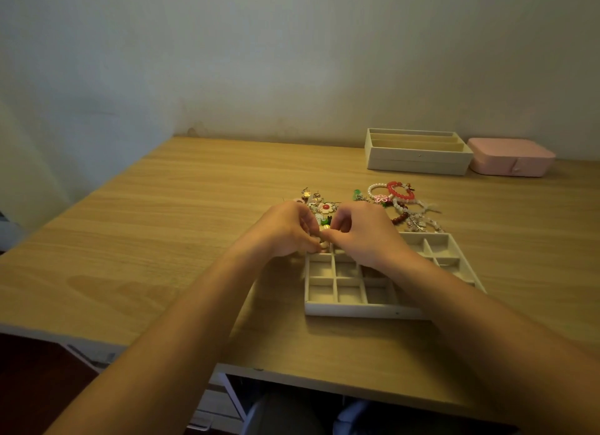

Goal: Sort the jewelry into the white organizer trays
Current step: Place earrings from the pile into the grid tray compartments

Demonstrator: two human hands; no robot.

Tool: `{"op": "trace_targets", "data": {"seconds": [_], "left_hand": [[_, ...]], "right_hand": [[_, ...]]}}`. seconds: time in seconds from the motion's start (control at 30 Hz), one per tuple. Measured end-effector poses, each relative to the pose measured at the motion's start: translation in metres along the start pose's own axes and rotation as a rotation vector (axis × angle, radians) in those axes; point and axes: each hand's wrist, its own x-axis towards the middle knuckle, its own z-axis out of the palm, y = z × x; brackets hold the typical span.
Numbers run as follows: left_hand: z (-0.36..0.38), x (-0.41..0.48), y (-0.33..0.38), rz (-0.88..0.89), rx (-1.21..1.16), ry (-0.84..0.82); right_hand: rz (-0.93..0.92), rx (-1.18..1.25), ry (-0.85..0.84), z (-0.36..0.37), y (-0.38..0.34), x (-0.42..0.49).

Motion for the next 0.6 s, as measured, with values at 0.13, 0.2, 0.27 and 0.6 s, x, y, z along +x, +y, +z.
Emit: {"op": "trace_targets", "data": {"seconds": [0.13, 0.2, 0.27, 0.6], "left_hand": [[-0.001, 0.000, 0.003, -0.012, 0.016, -0.020], [-0.002, 0.001, 0.003, -0.016, 0.002, -0.033], [-0.003, 0.001, 0.003, -0.015, -0.004, -0.036], [-0.004, 0.003, 0.005, -0.024, 0.012, -0.057]], "right_hand": [[-0.014, -0.046, -0.034, -0.001, -0.004, 0.003], [-0.047, -0.007, -0.089, -0.006, -0.003, 0.004], [-0.087, 0.006, -0.181, -0.013, -0.001, 0.005], [-0.111, -0.130, -0.286, -0.014, -0.012, 0.005]]}}
